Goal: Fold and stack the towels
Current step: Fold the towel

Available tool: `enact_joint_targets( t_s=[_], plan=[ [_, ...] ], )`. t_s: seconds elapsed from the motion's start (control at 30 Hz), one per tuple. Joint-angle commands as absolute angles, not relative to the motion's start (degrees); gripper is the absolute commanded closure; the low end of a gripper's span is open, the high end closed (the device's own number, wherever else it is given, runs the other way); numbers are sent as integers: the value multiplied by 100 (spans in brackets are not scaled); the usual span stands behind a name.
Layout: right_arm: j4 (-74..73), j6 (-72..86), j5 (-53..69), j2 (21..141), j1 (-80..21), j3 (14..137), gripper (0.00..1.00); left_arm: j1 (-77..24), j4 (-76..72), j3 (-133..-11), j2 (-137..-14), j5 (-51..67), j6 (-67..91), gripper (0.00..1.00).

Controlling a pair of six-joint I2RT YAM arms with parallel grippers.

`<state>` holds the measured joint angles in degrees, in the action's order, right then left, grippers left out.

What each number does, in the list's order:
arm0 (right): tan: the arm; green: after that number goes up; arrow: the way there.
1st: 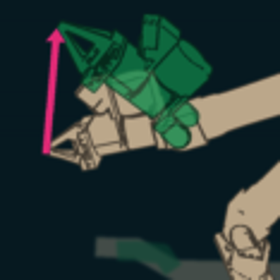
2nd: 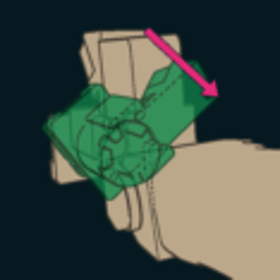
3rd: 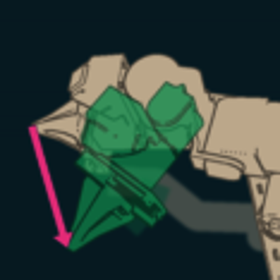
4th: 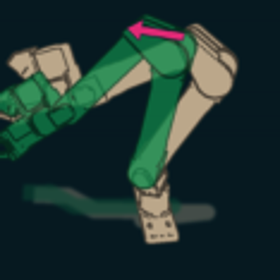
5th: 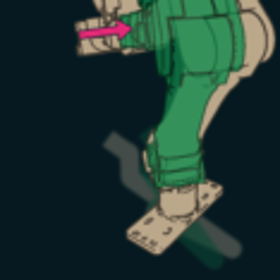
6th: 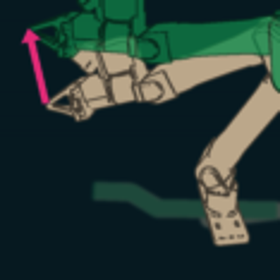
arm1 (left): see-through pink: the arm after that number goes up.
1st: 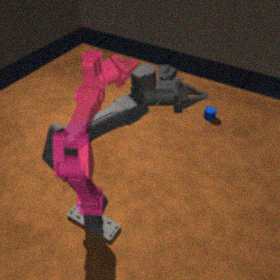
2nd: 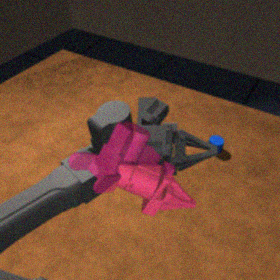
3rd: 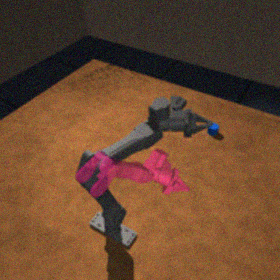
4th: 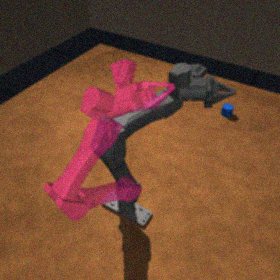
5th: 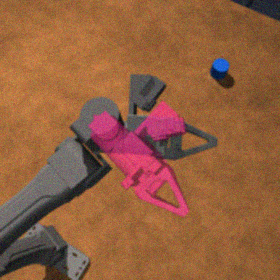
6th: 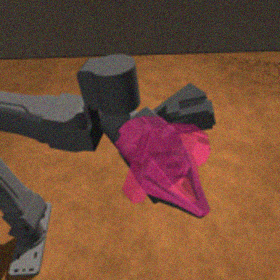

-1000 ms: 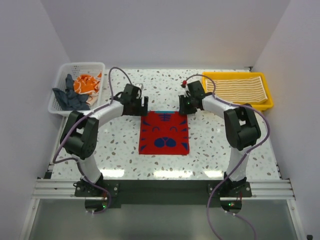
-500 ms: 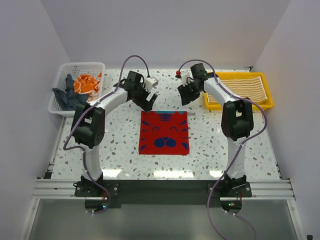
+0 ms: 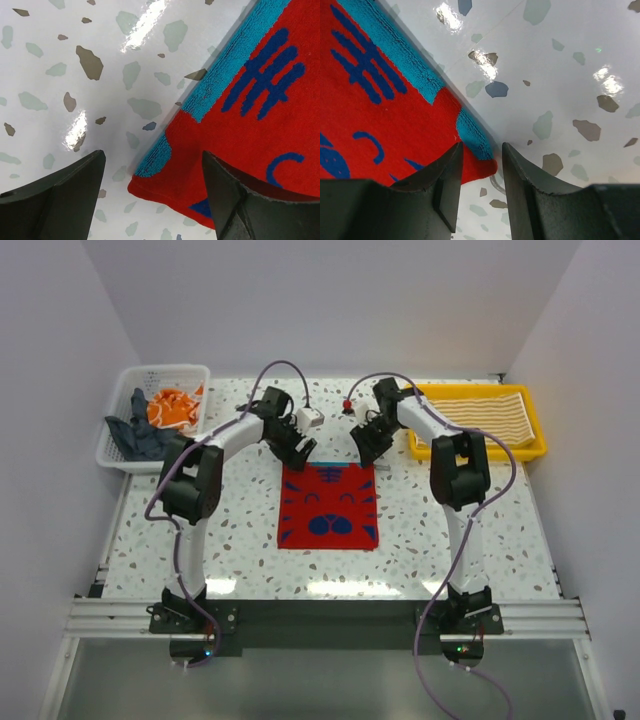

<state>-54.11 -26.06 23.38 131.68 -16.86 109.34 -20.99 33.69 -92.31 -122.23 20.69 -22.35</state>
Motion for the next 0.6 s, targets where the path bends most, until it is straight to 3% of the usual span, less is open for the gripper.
enact_joint_targets(
  t_s=[0.0, 0.2, 0.33, 0.57],
  plan=[
    [-5722, -2804, 2522, 13350, -1696, 11118, 60, -2039, 3516, -9466, -12357, 2285, -2452, 18],
    [-5678, -2874, 2540, 13438, -1696, 10847, 69, -2022, 3691, -9589, -12463, 2373, -2478, 21],
    [-5669, -2918, 2496, 13430, -1696, 10714, 84, -1960, 3753, -9598, -12463, 2399, -2505, 26],
    [-5669, -2962, 2531, 13395, -1714, 10687, 93, -1793, 3981, -9624, -12533, 2408, -2540, 37]
  ],
)
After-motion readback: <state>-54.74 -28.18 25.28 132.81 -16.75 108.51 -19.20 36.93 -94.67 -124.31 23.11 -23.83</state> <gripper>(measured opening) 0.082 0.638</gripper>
